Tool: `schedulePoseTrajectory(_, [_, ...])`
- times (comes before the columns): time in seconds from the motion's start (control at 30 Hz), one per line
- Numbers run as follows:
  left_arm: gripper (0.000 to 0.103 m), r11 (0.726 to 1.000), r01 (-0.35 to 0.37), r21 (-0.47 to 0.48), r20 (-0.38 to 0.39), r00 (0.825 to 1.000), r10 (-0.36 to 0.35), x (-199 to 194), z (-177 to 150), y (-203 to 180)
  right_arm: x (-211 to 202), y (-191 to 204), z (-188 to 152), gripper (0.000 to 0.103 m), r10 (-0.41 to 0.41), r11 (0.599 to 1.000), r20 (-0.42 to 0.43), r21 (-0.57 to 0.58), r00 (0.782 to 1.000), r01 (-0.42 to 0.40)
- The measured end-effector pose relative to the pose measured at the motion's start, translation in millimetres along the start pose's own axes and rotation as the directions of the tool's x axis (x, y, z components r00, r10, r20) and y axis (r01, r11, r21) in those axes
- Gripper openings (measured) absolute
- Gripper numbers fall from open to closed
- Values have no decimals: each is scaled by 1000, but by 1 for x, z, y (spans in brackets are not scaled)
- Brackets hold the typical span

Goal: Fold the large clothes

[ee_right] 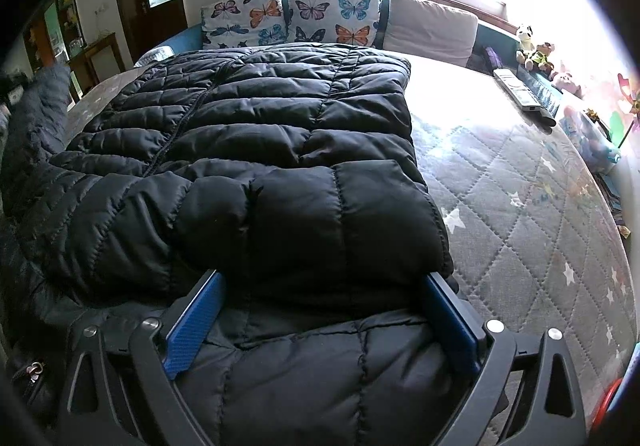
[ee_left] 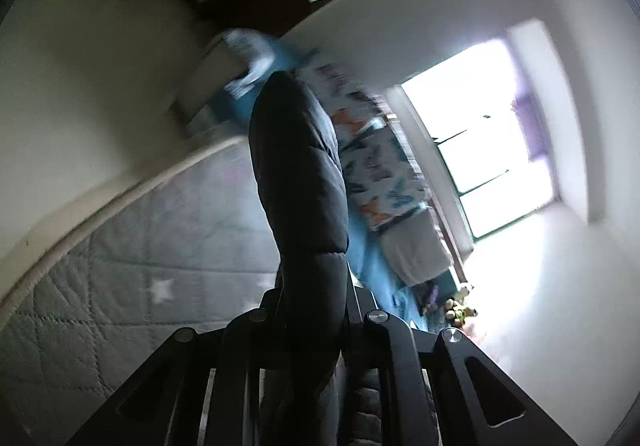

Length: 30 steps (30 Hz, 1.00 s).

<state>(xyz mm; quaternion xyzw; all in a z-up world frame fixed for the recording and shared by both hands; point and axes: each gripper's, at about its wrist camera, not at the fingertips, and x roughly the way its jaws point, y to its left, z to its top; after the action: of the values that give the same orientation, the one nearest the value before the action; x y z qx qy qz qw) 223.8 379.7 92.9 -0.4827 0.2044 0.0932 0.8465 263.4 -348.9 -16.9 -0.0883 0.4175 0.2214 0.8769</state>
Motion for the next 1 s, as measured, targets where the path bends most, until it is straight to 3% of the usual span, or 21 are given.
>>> schedulePoseTrajectory(0.17, [17,988,70,139,35,997,-75,-48,-21,-86,0,0,0,103,0,1000,-1,0,1000,0])
schedulePoseTrajectory(0.3, [17,959,114,258,35,991,-127,-84,-58,-158,0,0,0,103,3,1000,1,2,1000,-3])
schedulePoseTrajectory(0.47, [17,912,161,378,5,984,-176,-125,-150,-237,0,1,0,103,5,1000,4,3,1000,-5])
schedulePoseTrajectory(0.57, [17,882,188,432,-46,981,-187,-125,-210,-278,-1,1,0,103,8,1000,9,4,1000,-8])
schedulePoseTrajectory(0.77, [17,818,282,501,-201,958,-207,-106,-347,-333,-2,-1,-1,103,22,1000,22,11,1000,-22])
schedulePoseTrajectory(1.0, [16,787,352,507,-434,893,-120,-39,-505,-349,-3,-5,-2,103,53,998,44,32,998,-54])
